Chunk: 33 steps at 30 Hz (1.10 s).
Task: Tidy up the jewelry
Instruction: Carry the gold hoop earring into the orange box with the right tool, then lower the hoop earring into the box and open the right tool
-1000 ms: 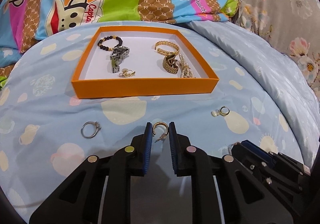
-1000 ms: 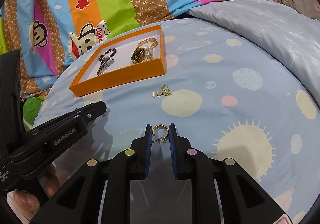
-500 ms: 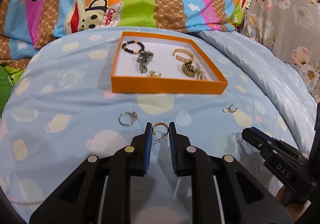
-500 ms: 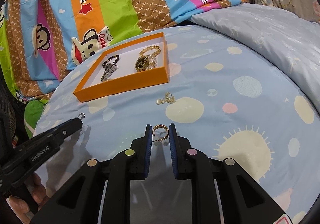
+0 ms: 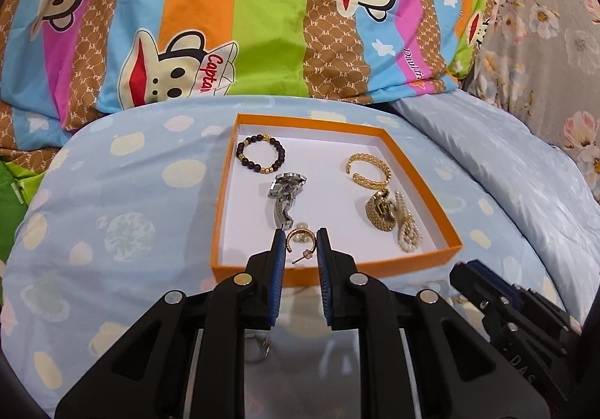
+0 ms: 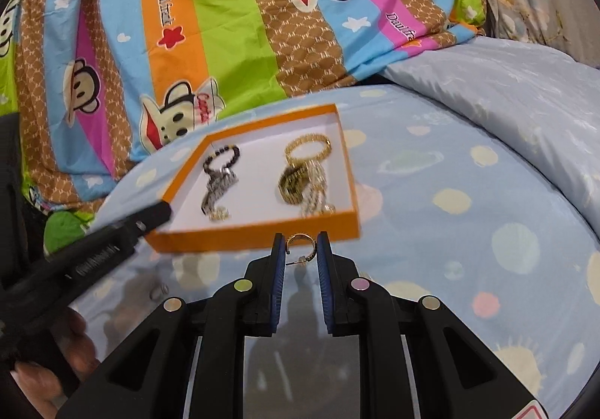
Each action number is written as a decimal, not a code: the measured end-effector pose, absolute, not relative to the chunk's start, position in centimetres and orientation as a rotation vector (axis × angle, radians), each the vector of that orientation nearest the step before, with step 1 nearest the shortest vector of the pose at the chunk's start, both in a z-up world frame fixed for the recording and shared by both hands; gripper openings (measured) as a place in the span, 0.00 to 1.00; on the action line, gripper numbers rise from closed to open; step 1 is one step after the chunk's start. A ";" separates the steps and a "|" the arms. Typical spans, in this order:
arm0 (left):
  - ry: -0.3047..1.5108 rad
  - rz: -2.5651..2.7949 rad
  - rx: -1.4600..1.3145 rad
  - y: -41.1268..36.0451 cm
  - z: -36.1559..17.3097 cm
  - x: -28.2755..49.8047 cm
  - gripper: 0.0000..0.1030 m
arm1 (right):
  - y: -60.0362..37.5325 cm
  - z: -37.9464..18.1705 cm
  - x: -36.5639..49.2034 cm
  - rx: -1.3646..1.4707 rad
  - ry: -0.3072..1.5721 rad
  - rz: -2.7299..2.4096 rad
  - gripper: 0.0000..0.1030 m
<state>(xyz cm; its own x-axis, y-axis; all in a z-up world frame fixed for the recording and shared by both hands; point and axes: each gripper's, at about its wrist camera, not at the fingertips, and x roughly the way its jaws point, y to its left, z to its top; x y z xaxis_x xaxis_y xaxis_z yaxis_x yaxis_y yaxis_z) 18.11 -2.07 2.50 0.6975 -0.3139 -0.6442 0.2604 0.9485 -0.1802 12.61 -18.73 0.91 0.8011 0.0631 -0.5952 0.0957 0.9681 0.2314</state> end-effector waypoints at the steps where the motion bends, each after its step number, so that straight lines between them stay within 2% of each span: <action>1: 0.733 -0.320 -0.073 -2.3 2.4 18.5 0.16 | -18.4 1.2 13.0 0.234 0.636 -0.018 0.16; 9: 0.706 -0.292 -0.031 -2.6 2.6 20.7 0.16 | -17.5 2.5 16.3 0.197 0.614 -0.001 0.16; 16: 0.710 -0.285 -0.034 -2.1 1.9 21.5 0.16 | -16.8 1.1 18.1 0.182 0.645 0.012 0.16; 33: 0.737 -0.296 -0.037 -2.1 1.1 21.9 0.16 | -17.3 0.7 18.7 0.230 0.657 0.027 0.16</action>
<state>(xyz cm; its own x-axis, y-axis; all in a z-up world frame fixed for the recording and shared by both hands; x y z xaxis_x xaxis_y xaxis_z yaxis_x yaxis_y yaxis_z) 21.86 -2.15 1.05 0.7011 -0.2783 -0.6565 0.2527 0.9579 -0.1362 18.68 -17.29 0.71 0.7926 0.0975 -0.6019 0.0476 0.9743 0.2204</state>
